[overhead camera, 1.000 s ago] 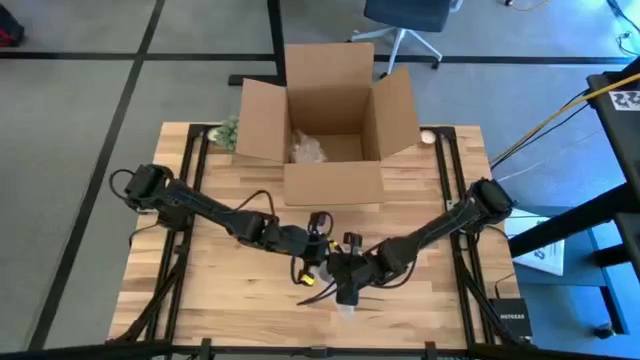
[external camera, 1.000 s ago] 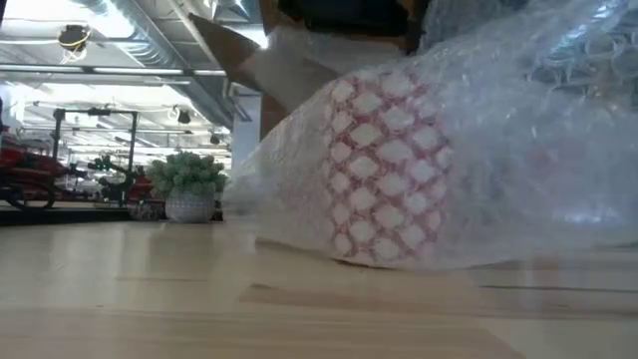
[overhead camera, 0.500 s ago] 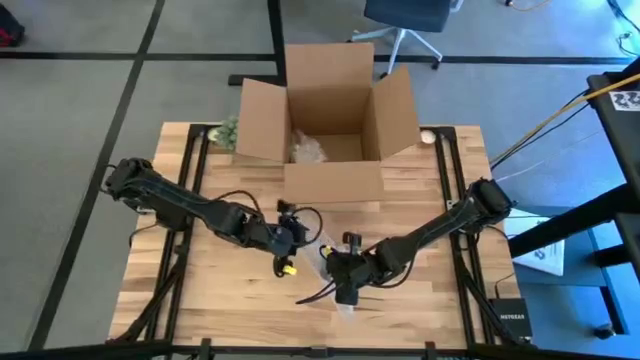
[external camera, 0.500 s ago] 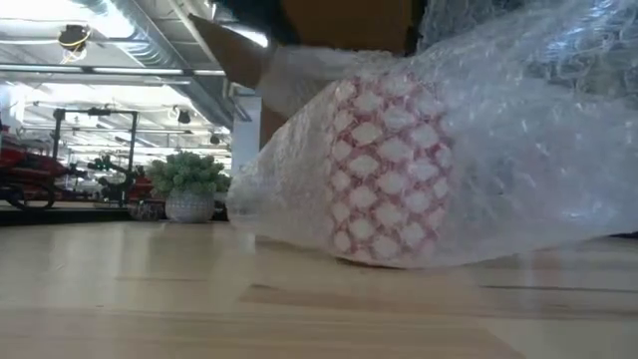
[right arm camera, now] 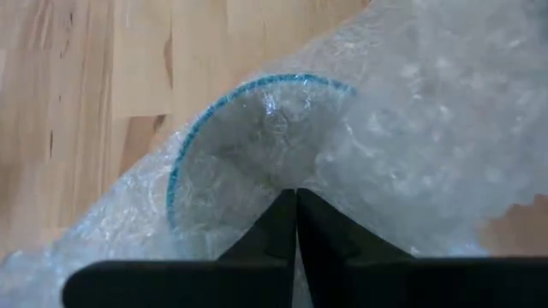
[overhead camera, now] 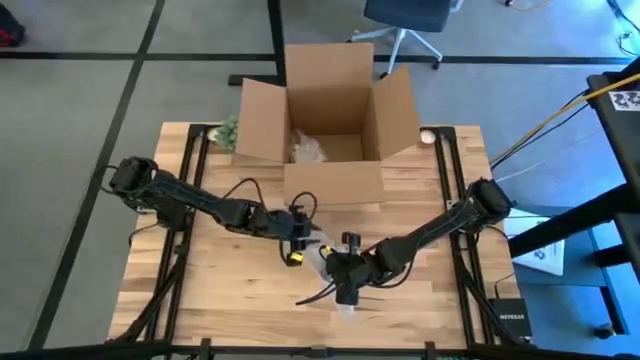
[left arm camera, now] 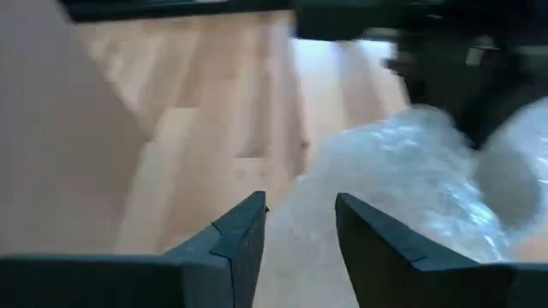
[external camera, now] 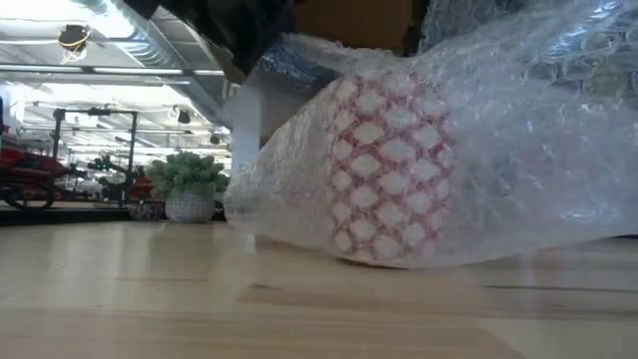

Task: Wrap mug
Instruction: Wrap the red mug with the bubble wrap

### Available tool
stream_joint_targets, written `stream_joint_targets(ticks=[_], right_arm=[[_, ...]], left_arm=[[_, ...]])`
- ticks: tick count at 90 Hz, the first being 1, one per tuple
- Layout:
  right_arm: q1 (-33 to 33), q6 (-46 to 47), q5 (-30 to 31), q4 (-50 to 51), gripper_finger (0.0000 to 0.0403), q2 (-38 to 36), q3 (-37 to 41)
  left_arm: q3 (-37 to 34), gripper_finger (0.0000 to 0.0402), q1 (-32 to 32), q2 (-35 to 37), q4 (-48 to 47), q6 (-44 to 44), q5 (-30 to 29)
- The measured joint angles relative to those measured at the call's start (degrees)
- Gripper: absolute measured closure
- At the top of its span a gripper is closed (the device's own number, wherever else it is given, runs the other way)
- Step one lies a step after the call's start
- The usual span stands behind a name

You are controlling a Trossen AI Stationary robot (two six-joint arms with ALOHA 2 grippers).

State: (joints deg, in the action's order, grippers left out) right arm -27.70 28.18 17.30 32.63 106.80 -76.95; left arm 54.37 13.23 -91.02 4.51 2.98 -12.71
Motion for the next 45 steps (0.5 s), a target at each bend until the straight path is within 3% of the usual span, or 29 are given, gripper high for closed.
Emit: stream_joint_targets(ticks=[15,45], right_arm=[[0.0,-0.01,0.21,-0.03,0.0402,0.02,0.0],[0.0,-0.15,0.64,-0.26,0.0402,0.04,0.0]], left_arm=[[0.03,0.0274,2.16,-3.91,5.18,-0.27,3.5],[3.45,0.0274,6.57,-6.59,9.67,-1.55,2.09]])
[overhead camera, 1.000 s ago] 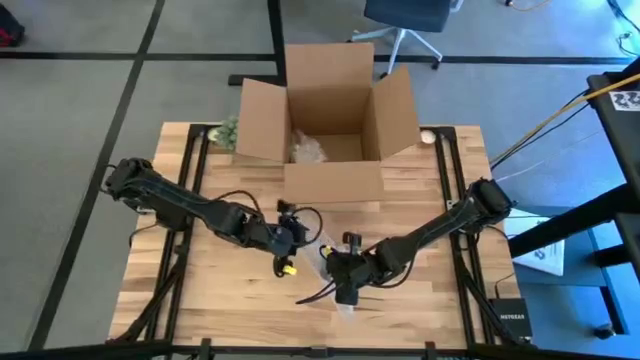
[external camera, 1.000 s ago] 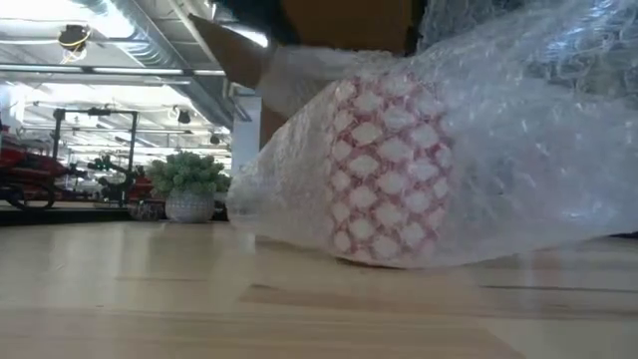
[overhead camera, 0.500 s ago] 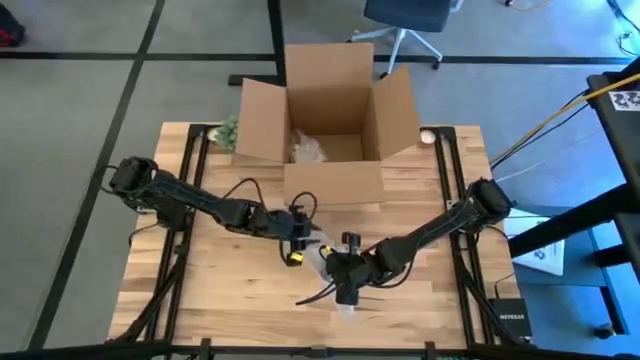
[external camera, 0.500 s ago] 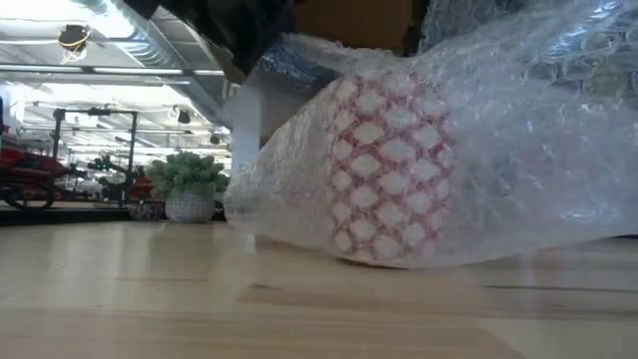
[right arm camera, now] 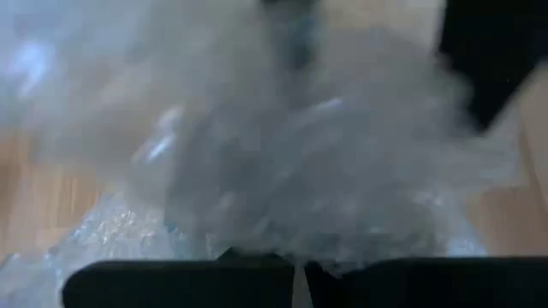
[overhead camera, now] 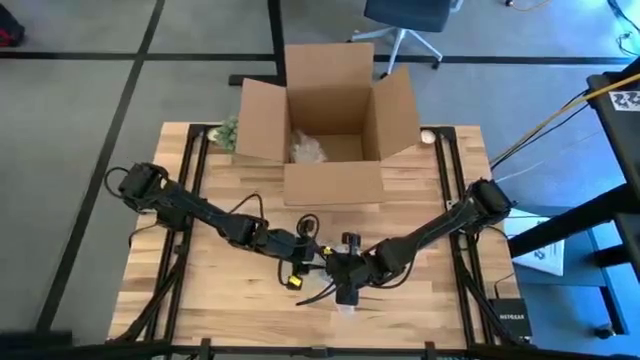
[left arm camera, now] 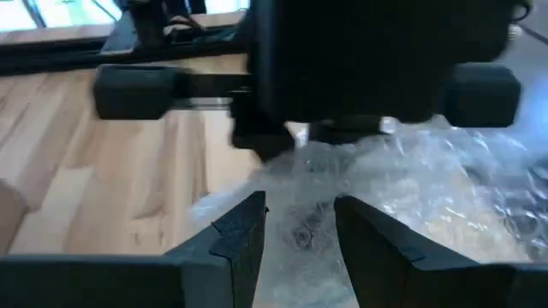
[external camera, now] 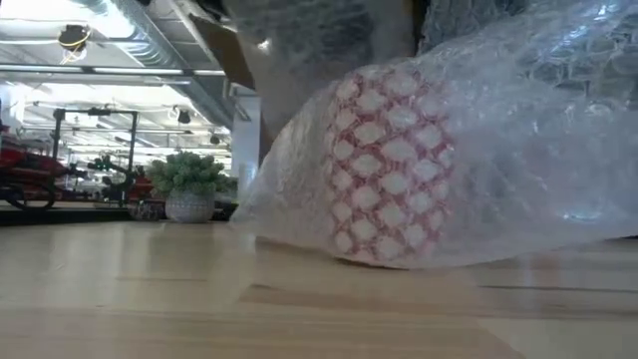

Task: Wrap mug
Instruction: Wrap the red mug with the bubble wrap

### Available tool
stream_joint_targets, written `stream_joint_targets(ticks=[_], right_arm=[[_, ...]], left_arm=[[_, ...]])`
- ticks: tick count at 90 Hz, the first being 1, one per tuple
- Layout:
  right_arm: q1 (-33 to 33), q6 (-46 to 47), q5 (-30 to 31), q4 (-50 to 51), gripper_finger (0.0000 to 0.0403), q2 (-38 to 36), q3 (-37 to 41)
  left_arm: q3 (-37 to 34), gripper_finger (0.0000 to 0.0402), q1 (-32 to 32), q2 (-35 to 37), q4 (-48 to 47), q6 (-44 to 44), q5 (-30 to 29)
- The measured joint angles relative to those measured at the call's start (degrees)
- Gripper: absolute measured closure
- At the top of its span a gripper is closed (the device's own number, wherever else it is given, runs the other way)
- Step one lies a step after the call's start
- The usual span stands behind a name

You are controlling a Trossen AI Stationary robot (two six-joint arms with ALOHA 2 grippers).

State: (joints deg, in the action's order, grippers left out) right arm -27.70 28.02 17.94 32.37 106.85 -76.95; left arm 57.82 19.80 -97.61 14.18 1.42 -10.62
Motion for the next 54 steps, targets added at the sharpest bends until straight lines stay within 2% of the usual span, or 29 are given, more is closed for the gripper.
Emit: stream_joint_targets(ticks=[18,38,46,54], right_arm=[[0.0,-0.11,-1.24,-0.19,0.0402,-0.37,-0.26],[-0.02,-0.04,-4.0,12.75,0.0402,-2.07,-8.41],[-0.02,-0.92,-3.8,19.29,0.0402,-2.43,-12.47],[-0.02,-1.06,-1.83,21.04,0.0402,-2.56,-15.82]], left_arm=[[0.1,0.0274,0.12,-5.89,2.54,0.81,-0.19],[0.09,0.0274,0.15,-5.61,1.8,1.6,-1.15],[0.15,0.0274,-0.03,-5.61,1.71,2.05,-0.99],[0.15,0.0274,-0.03,-5.61,1.51,2.72,-1.13]])
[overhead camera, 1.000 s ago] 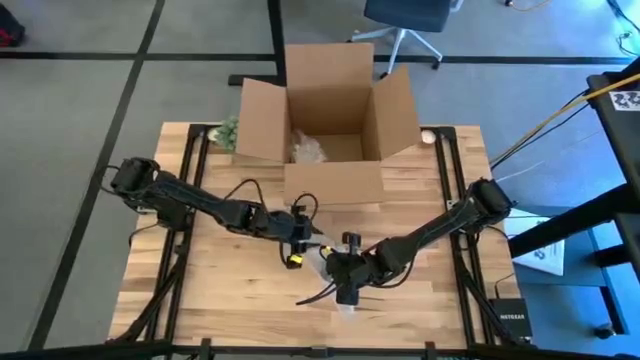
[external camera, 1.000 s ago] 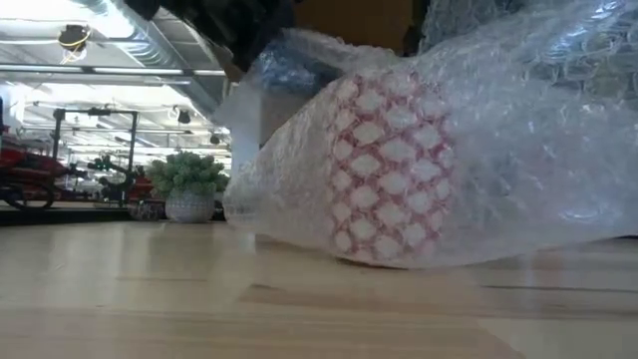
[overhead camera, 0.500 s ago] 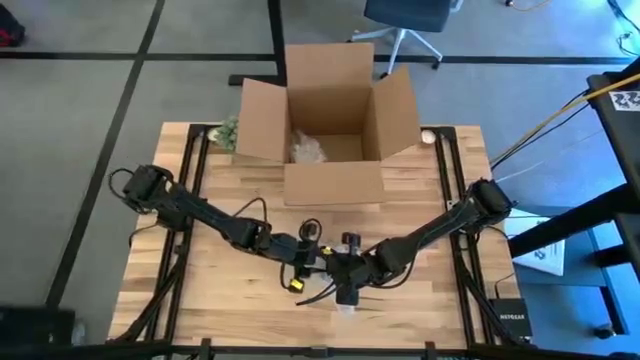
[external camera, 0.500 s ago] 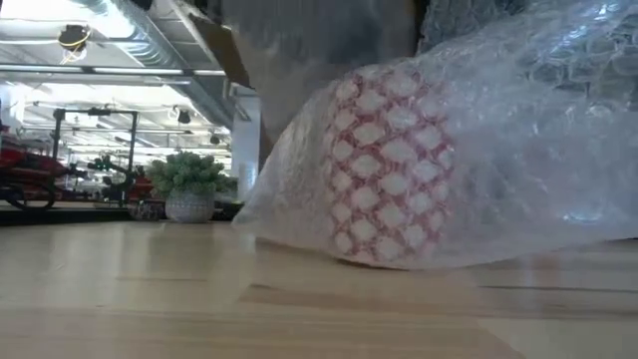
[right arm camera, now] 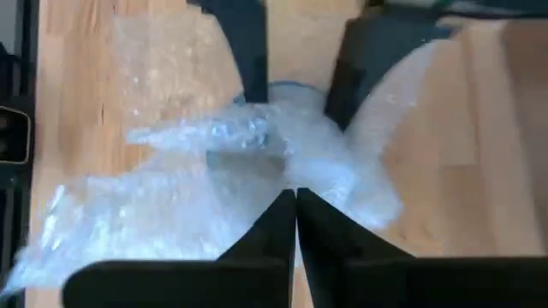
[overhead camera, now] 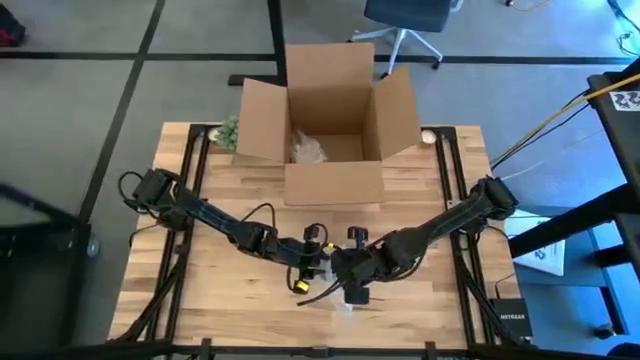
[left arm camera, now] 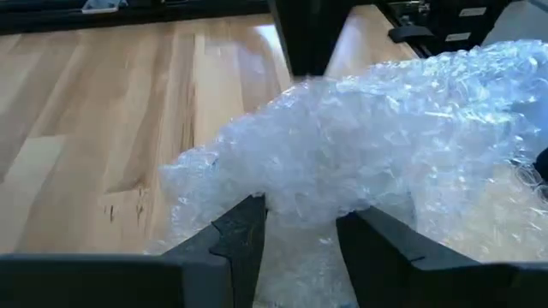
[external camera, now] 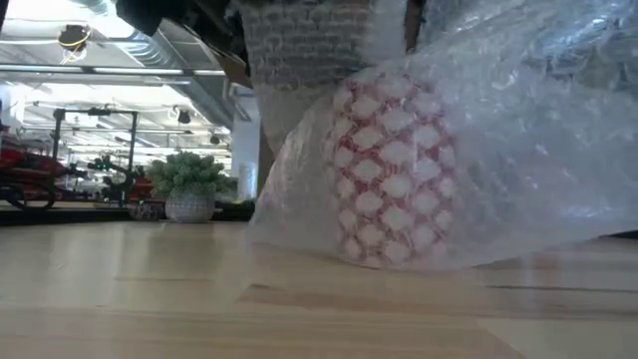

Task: Wrap mug
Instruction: Wrap the red mug with the bubble wrap

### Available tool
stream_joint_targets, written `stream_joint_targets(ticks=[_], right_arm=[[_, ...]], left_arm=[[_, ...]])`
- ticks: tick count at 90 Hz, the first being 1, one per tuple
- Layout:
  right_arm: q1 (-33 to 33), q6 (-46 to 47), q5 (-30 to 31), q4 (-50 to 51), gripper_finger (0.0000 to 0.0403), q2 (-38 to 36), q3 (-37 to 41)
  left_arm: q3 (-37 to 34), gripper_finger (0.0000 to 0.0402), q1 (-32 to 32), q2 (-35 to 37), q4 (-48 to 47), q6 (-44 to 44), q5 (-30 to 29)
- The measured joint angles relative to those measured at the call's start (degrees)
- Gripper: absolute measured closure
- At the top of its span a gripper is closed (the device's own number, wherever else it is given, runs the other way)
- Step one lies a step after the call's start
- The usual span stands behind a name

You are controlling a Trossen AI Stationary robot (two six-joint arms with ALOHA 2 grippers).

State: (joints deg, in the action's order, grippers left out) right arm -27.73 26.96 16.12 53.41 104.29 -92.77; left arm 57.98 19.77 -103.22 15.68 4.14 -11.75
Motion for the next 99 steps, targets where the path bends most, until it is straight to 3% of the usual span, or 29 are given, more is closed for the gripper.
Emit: stream_joint_targets(ticks=[10,23,54,70,82,99], right_arm=[[-0.02,-1.62,4.01,-6.3,0.0402,0.15,0.79],[0.5,-2.59,0.03,-12.49,0.0402,3.1,6.46],[0.55,2.8,-0.3,-22.84,0.0402,4.05,16.19],[0.57,1.02,-0.6,-23.49,0.0402,4.15,15.75],[0.55,-0.7,-0.89,-21.67,0.0402,4.37,13.53],[0.42,-0.77,-4.78,-11.61,0.0402,4.55,7.43]], left_arm=[[0.0,0.0274,0.0,0.0,0.26,-0.15,-0.02],[0.0,0.0274,0.0,0.0,0.1,-0.05,-0.02],[-0.15,0.0274,0.11,3.25,-0.64,-0.13,-0.04],[-0.09,0.0274,0.11,4.87,1.4,-0.25,-0.04],[-0.17,0.0274,-0.8,1.71,1.48,-1.01,0.23],[-0.09,0.0274,-1.11,-1.31,2.21,0.13,0.88]])
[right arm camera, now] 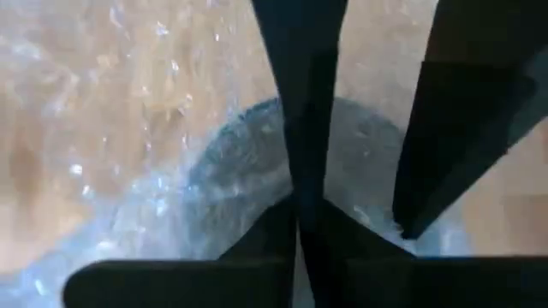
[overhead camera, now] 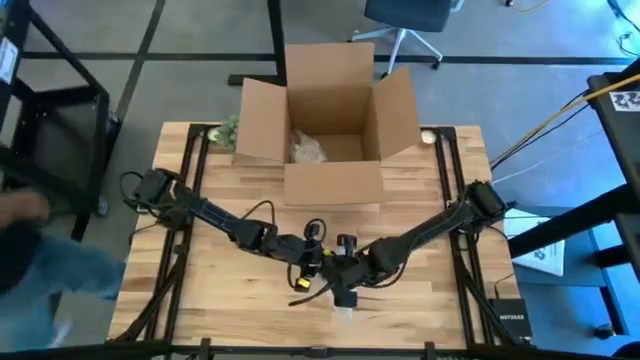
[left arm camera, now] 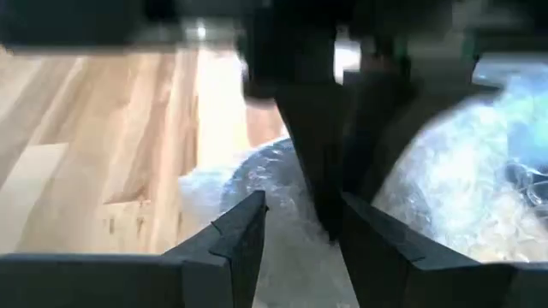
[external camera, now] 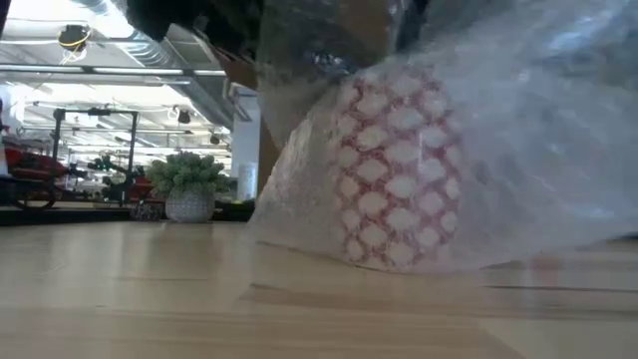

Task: Wrap mug
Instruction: Wrap the red mug with the bubble wrap

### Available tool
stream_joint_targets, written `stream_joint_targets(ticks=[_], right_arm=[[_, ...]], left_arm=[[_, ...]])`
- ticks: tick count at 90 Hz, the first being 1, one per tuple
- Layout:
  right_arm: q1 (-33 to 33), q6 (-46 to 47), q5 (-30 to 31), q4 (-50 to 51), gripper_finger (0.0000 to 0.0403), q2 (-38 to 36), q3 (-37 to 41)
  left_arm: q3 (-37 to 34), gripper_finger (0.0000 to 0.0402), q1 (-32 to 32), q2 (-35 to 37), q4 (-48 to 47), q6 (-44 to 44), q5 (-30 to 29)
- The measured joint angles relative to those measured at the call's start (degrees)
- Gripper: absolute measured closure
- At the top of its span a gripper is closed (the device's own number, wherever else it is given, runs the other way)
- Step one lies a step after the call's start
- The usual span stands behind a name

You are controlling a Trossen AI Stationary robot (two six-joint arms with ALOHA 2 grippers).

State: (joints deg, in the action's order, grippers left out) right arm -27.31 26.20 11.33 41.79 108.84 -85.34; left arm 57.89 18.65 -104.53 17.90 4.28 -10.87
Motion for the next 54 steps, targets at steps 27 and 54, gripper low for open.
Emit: stream_joint_targets(ticks=[27,54], right_arm=[[-1.54,0.64,1.41,17.27,0.0402,-0.44,-15.37],[-10.29,16.27,7.23,22.38,0.0402,-1.18,-7.13]], left_arm=[[-0.09,0.0274,-0.05,0.28,-0.74,0.06,-0.02],[0.43,0.0274,0.11,0.22,-0.95,0.14,0.02]])
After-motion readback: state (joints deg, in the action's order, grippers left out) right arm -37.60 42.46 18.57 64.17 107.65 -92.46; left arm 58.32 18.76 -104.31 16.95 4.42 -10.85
